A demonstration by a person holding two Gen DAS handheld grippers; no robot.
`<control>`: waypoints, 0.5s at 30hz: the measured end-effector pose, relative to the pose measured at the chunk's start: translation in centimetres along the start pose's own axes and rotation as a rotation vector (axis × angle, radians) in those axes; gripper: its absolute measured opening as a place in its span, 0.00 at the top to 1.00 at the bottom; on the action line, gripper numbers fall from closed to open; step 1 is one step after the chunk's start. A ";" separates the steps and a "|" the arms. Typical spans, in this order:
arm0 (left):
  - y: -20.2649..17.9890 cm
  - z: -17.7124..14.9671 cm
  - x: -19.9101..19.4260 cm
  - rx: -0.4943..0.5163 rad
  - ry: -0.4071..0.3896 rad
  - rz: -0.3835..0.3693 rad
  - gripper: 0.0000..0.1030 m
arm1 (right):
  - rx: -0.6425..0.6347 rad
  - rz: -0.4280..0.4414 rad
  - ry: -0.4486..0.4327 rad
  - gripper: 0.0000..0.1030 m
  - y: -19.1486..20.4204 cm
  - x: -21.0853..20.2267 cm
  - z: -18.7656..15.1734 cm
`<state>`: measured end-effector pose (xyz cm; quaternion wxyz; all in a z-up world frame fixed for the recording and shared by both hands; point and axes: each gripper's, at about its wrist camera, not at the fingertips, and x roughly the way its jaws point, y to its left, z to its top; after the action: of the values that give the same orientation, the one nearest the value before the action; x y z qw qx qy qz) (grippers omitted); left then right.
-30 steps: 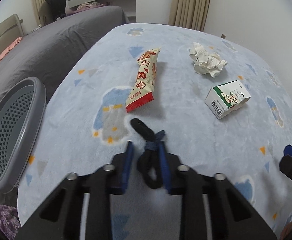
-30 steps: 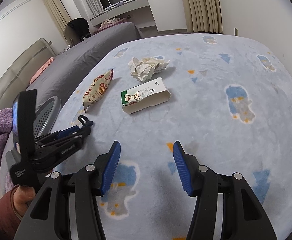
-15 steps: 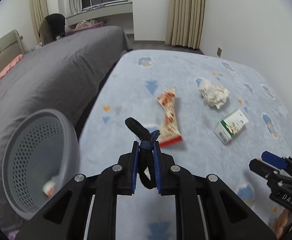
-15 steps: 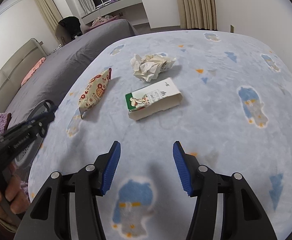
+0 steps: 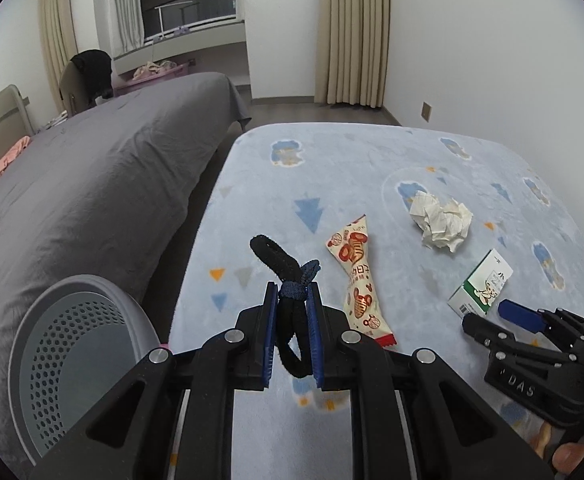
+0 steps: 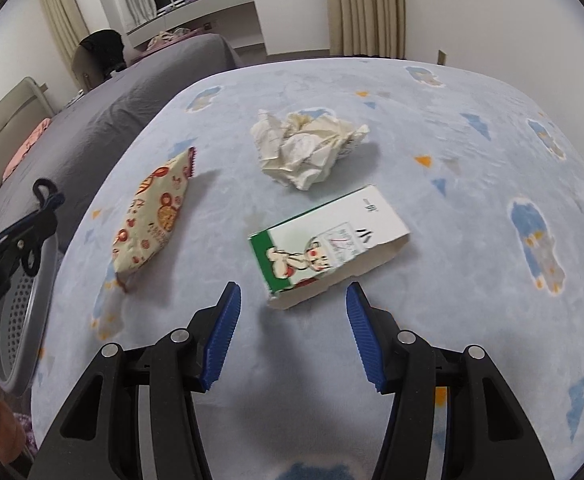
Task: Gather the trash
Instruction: 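Grasp the green-and-white milk carton with the right tool while the left tool holds the hair tie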
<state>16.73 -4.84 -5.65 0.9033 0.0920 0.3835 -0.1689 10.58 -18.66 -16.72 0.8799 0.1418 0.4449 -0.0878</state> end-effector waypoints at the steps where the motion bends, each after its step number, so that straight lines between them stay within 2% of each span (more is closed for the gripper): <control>1: 0.1 -0.1 0.0 -0.002 0.001 -0.004 0.86 | 0.007 -0.010 -0.001 0.49 -0.4 -0.1 -0.1; 10: 1.0 -0.4 0.2 -0.037 0.010 -0.011 0.86 | 0.100 -0.115 0.016 0.49 -5.7 -1.5 -1.8; 15: 1.5 -0.5 0.5 -0.053 0.022 -0.010 0.86 | 0.140 -0.109 0.003 0.49 -6.9 -2.7 -1.8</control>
<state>17.30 -3.43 -6.35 0.9004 0.0680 0.3981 -0.1620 5.65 -24.54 -16.74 0.8611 0.1789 0.4460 -0.1661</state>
